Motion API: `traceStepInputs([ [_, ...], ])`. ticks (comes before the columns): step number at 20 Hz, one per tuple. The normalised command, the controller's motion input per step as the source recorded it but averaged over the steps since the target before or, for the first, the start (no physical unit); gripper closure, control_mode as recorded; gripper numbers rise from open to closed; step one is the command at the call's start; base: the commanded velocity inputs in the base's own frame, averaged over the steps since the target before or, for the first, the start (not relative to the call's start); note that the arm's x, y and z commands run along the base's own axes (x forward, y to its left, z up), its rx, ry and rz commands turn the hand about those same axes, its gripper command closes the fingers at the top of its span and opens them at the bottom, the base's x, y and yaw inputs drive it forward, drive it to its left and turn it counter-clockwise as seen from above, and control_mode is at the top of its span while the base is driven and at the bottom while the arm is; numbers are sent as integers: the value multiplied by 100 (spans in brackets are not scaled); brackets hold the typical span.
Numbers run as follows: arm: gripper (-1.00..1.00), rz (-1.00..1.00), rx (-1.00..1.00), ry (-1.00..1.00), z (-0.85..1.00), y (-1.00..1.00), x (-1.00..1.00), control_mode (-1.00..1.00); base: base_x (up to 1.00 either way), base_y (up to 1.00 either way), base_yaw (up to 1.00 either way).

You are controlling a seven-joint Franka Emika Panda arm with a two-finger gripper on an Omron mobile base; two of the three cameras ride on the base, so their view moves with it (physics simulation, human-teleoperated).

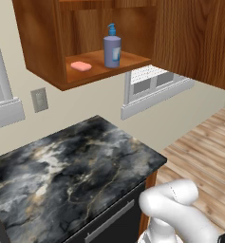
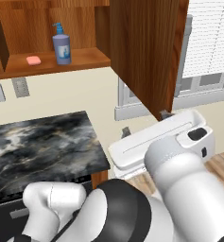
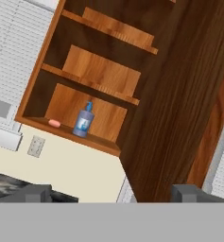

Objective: Pick up the bar soap and soap dispenser from the sink, and place them back in the cabinet, and close the cabinet door.

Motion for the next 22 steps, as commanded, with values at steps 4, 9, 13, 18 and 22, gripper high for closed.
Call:
traceStepInputs([
  [4,-100,3,2,-1,-3,-27,23,-100,0,0,0],
  [9,-100,5,2,0,-7,-23,25,-100,0,0,0],
  [13,-100,4,2,0,-9,-21,30,-100,0,0,0],
  [18,-100,4,1,0,-12,-17,29,-100,0,0,0],
  [22,-100,4,2,-1,-9,-20,26,-100,0,0,0],
])
